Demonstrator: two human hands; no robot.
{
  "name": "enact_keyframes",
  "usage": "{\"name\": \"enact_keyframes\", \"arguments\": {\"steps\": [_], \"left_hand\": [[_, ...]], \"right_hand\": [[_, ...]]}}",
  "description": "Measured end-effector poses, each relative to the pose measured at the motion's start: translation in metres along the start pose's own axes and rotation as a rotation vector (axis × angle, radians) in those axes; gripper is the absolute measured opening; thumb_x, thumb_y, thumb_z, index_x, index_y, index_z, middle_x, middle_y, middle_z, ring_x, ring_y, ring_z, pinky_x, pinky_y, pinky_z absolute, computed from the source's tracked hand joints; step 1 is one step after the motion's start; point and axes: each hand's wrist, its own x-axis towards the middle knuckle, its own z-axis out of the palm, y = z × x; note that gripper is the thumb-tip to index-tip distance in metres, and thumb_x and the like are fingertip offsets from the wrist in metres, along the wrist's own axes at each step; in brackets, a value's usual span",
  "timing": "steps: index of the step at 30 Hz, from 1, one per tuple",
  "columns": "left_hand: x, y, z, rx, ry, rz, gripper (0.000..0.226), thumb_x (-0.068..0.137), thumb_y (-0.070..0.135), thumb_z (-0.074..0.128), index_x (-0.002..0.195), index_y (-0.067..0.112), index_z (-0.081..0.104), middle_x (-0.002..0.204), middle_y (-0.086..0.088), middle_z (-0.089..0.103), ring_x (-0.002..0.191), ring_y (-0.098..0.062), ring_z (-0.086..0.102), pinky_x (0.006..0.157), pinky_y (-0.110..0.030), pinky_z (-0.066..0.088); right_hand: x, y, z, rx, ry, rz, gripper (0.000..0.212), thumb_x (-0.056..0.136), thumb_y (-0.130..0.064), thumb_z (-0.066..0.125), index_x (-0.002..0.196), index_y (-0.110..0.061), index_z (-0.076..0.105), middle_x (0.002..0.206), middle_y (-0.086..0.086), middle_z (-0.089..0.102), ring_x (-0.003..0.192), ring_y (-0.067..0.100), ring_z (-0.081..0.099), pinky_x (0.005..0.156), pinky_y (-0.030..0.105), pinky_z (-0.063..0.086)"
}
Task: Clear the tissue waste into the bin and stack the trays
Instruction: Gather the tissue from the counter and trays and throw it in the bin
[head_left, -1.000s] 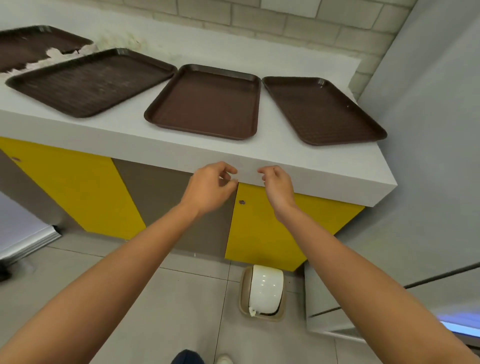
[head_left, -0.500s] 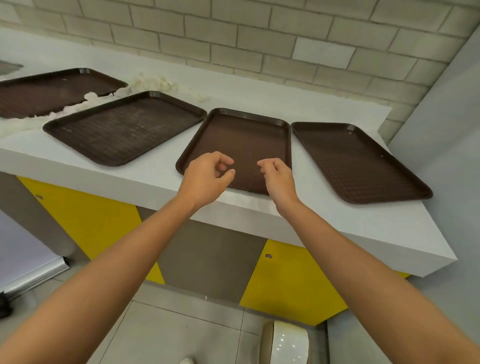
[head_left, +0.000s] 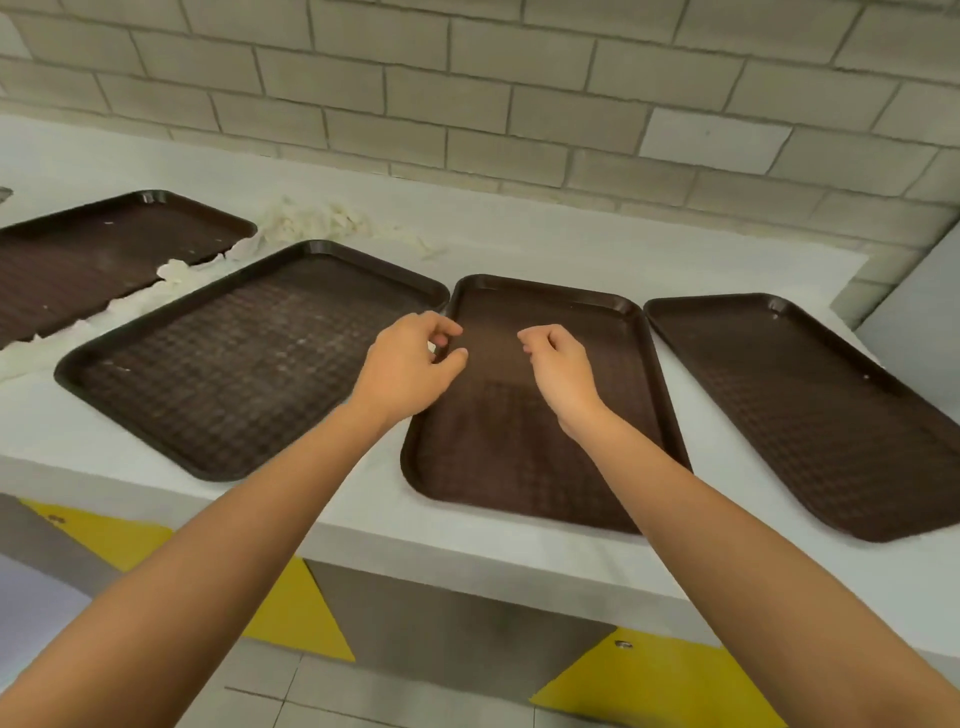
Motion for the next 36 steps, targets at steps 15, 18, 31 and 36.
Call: {"name": "enact_keyframes", "arguments": {"steps": [15,18,31,36], "left_hand": [[0.148,-0.082,-0.007,0.033,0.041,-0.051,0.034,0.087,0.031,0.061,0.118,0.019,0.057,0.109,0.001,0.054,0.088,-0.008,0.049,0.082,-0.024,0.043],[0.168,-0.107,-0.008,0.077,0.013,-0.054,0.036,0.086,0.032,0.062,0.119,0.019,0.056,0.114,-0.001,0.054,0.089,-0.007,0.047,0.081,-0.022,0.042],[0.294,-0.188,-0.023,0.092,-0.051,-0.026,0.038,0.088,0.03,0.06,0.123,0.019,0.053,0.124,-0.005,0.05,0.109,-0.022,0.053,0.092,-0.031,0.044],[0.33,-0.213,-0.016,0.129,-0.067,0.035,0.04,0.086,0.028,0.062,0.123,0.015,0.054,0.124,-0.008,0.049,0.115,-0.025,0.049,0.095,-0.033,0.044]], "right_hand": [[0.168,-0.035,0.087,-0.045,-0.149,-0.047,0.024,0.094,-0.022,0.048,0.116,-0.016,0.054,0.108,-0.002,0.054,0.095,0.01,0.05,0.079,0.02,0.037],[0.189,-0.033,0.112,-0.136,-0.174,-0.025,0.033,0.094,-0.022,0.05,0.127,-0.018,0.047,0.121,0.002,0.051,0.098,0.011,0.049,0.073,0.017,0.039],[0.299,-0.049,0.216,-0.594,-0.076,-0.019,0.048,0.091,-0.036,0.052,0.136,-0.032,0.036,0.143,0.008,0.033,0.13,0.03,0.032,0.102,0.042,0.034],[0.329,-0.043,0.25,-0.8,-0.088,-0.011,0.046,0.091,-0.053,0.042,0.135,-0.04,0.035,0.146,0.007,0.027,0.132,0.032,0.028,0.104,0.046,0.029]]}}
